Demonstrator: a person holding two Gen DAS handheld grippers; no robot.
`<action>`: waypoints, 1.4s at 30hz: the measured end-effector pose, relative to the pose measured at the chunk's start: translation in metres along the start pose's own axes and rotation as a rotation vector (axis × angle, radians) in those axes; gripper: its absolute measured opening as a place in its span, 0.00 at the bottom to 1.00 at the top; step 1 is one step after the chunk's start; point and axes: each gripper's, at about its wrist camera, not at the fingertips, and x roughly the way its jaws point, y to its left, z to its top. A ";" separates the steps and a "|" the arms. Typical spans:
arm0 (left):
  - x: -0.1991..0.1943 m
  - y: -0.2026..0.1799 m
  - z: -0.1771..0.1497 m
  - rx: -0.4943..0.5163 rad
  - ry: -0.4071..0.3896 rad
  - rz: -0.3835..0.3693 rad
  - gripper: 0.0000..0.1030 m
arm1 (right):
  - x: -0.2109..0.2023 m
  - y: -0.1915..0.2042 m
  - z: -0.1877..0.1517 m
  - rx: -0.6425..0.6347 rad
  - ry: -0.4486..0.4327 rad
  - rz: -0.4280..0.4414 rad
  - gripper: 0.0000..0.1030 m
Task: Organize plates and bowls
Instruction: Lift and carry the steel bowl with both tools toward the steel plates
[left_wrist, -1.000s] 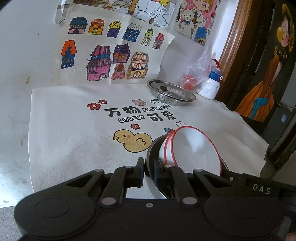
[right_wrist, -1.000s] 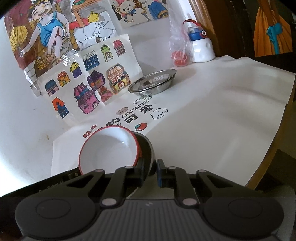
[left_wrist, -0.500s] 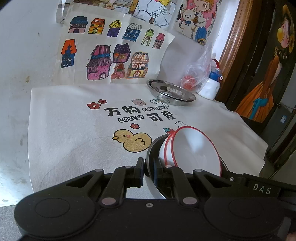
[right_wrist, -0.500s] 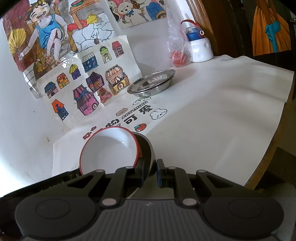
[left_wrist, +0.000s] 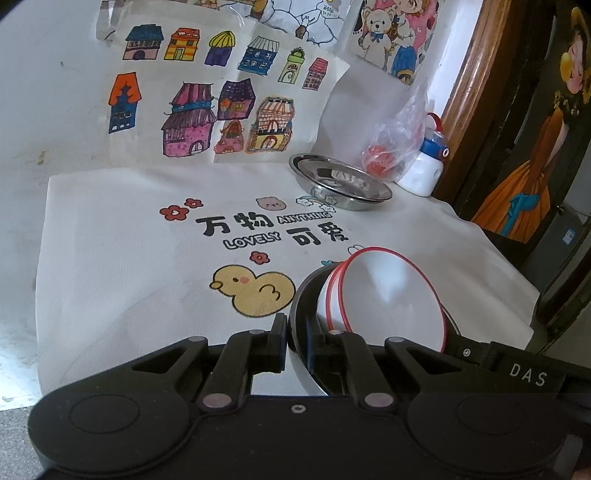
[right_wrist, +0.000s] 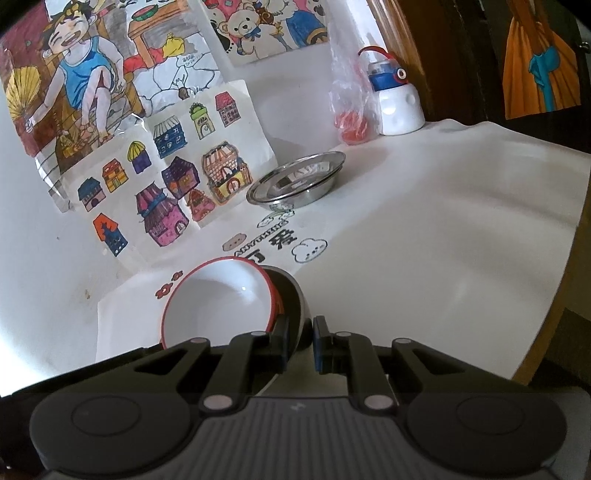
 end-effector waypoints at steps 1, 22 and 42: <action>0.002 -0.001 0.001 -0.001 -0.001 0.002 0.08 | 0.002 -0.001 0.001 -0.001 -0.001 0.002 0.14; 0.059 -0.014 0.062 -0.025 -0.051 0.015 0.08 | 0.062 -0.017 0.065 0.010 -0.054 0.035 0.14; 0.128 -0.033 0.149 0.013 -0.131 0.011 0.08 | 0.123 -0.025 0.142 0.019 -0.148 0.047 0.15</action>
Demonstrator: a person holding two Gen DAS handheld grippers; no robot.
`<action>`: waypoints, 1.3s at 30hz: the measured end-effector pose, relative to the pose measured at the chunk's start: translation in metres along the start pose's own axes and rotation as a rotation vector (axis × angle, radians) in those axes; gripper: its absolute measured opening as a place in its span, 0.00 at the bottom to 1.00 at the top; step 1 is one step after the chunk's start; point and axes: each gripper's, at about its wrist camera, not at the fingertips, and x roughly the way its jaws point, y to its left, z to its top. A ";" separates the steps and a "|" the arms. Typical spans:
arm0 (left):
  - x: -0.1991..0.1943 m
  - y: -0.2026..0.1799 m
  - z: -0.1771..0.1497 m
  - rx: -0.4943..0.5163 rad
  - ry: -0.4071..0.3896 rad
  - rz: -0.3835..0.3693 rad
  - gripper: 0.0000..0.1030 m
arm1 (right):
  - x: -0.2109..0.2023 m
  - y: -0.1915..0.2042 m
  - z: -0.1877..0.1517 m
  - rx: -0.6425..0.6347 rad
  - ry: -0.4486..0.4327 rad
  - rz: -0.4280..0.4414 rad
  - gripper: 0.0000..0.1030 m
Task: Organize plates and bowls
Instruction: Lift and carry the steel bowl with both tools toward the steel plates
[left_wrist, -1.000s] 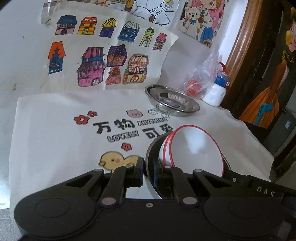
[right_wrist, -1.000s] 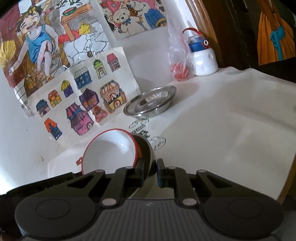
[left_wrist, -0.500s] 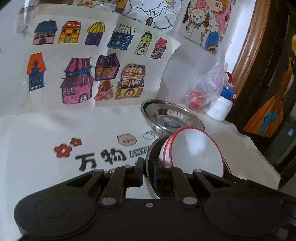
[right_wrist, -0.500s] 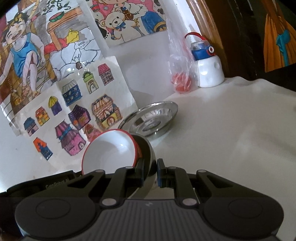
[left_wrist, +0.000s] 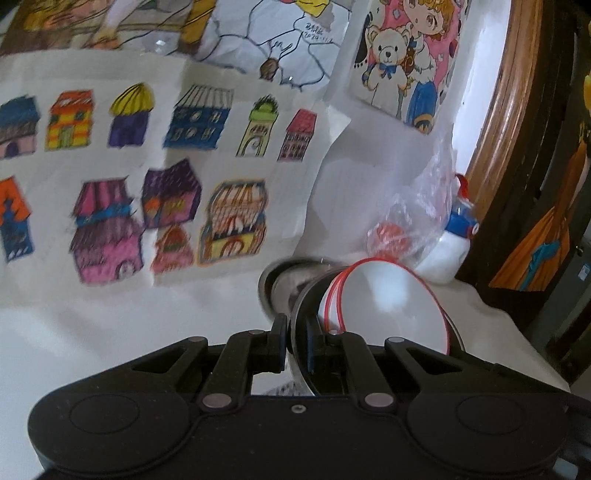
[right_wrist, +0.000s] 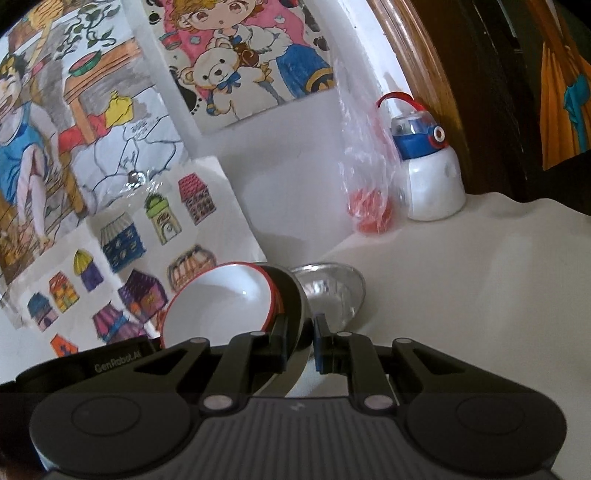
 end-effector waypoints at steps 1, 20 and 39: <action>0.003 -0.001 0.003 0.004 -0.010 -0.002 0.08 | 0.003 0.000 0.001 0.000 -0.003 -0.001 0.15; 0.070 -0.001 0.032 -0.003 -0.052 0.009 0.08 | 0.064 -0.015 0.023 0.033 -0.014 0.004 0.15; 0.109 -0.002 0.024 -0.043 -0.006 -0.008 0.08 | 0.084 -0.030 0.021 0.047 0.001 -0.033 0.16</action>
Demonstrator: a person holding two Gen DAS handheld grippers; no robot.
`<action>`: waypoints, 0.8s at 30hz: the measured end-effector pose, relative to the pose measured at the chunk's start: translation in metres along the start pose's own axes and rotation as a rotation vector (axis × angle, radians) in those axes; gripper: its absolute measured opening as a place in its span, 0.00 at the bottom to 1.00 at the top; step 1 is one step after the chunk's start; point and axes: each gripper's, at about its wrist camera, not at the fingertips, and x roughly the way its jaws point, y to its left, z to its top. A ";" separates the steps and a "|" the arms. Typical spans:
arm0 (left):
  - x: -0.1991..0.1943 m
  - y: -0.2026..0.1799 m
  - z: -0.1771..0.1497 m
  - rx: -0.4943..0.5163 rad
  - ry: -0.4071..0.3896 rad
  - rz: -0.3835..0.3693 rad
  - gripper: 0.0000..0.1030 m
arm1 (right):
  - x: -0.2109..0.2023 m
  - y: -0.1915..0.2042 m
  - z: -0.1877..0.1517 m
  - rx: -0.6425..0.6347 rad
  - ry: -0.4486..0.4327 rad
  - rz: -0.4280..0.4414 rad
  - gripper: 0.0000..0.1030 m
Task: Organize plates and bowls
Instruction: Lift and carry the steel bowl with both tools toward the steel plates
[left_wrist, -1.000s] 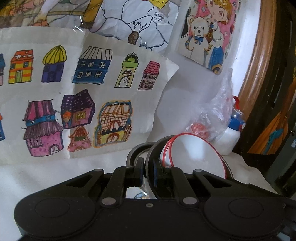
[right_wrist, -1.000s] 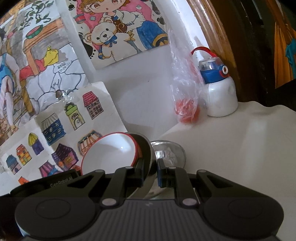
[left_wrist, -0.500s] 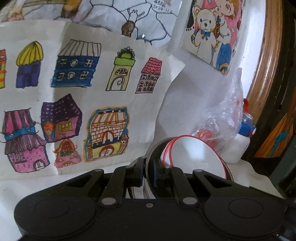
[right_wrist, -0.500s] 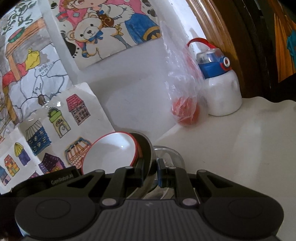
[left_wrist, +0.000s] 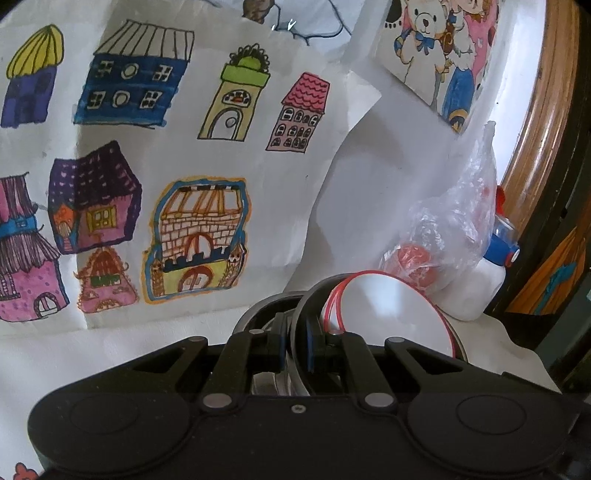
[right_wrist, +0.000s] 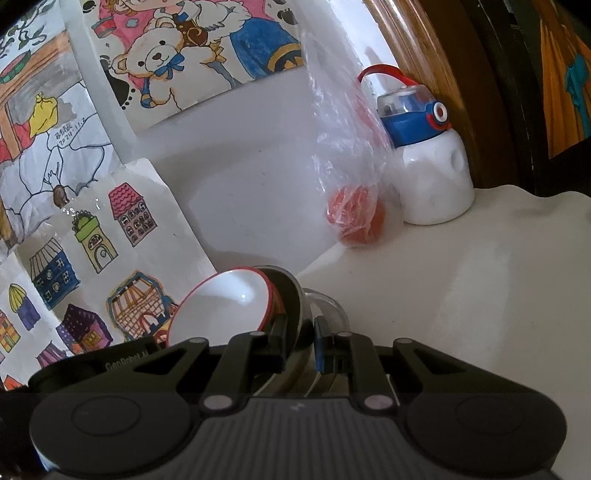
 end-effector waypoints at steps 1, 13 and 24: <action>0.001 0.000 0.000 -0.003 0.002 -0.001 0.08 | 0.001 0.000 0.000 -0.002 0.000 -0.001 0.16; 0.011 0.006 0.001 -0.031 0.029 0.007 0.08 | 0.009 0.003 -0.004 -0.034 0.010 -0.012 0.16; 0.012 0.006 0.000 -0.030 0.029 0.009 0.08 | 0.011 0.003 -0.003 -0.028 0.007 -0.006 0.17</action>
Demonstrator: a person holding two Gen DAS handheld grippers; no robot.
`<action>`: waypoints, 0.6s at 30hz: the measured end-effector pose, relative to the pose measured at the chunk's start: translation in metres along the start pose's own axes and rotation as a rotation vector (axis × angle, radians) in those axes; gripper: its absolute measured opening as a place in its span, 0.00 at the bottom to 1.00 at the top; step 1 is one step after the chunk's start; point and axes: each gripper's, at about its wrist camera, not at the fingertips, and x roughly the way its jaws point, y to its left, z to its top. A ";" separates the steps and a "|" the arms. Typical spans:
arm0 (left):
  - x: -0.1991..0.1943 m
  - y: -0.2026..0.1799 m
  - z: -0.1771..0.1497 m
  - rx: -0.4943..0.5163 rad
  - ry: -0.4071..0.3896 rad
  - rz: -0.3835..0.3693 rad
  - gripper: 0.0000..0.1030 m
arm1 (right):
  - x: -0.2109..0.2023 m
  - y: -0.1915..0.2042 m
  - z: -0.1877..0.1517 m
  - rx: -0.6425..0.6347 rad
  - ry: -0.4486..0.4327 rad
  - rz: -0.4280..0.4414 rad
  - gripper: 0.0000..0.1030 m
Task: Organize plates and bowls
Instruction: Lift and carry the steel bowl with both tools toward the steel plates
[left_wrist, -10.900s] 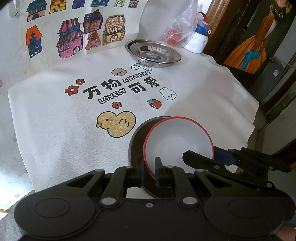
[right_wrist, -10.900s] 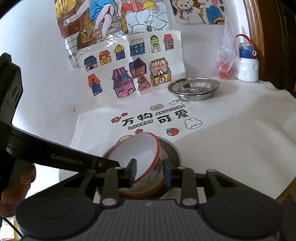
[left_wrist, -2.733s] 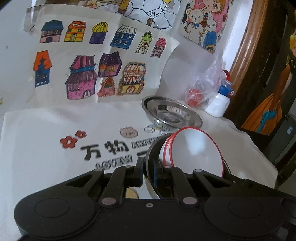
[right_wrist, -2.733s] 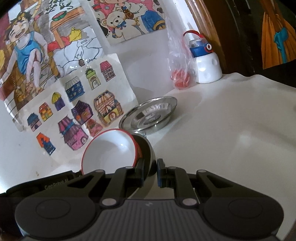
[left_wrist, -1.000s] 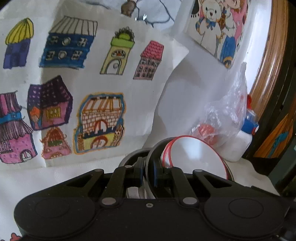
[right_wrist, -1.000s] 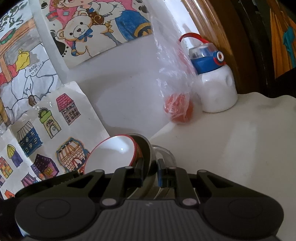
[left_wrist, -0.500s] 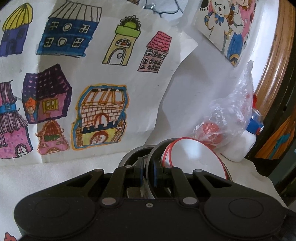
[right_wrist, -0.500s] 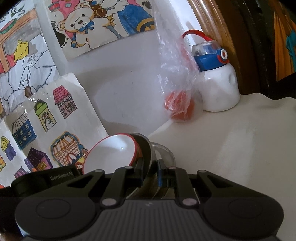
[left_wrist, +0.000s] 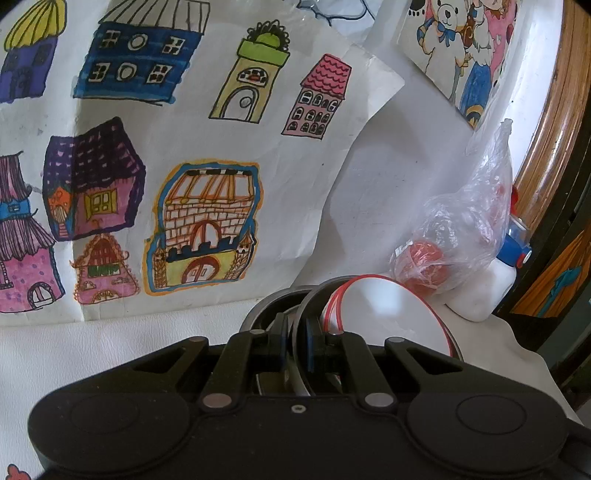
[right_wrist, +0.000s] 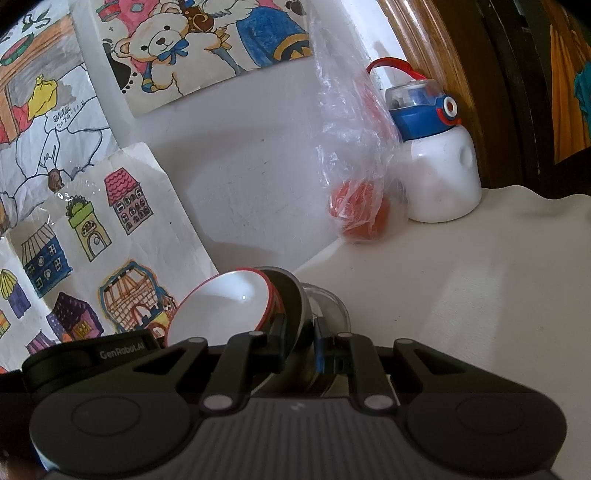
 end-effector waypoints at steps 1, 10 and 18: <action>0.000 0.000 0.000 -0.001 0.001 0.000 0.08 | 0.000 0.000 0.000 0.001 0.000 0.001 0.17; 0.002 0.004 0.001 -0.023 0.010 -0.006 0.06 | 0.000 -0.002 0.000 0.009 -0.007 0.007 0.19; 0.003 0.005 0.001 -0.035 0.017 -0.006 0.06 | 0.001 -0.003 0.001 0.007 -0.010 0.007 0.19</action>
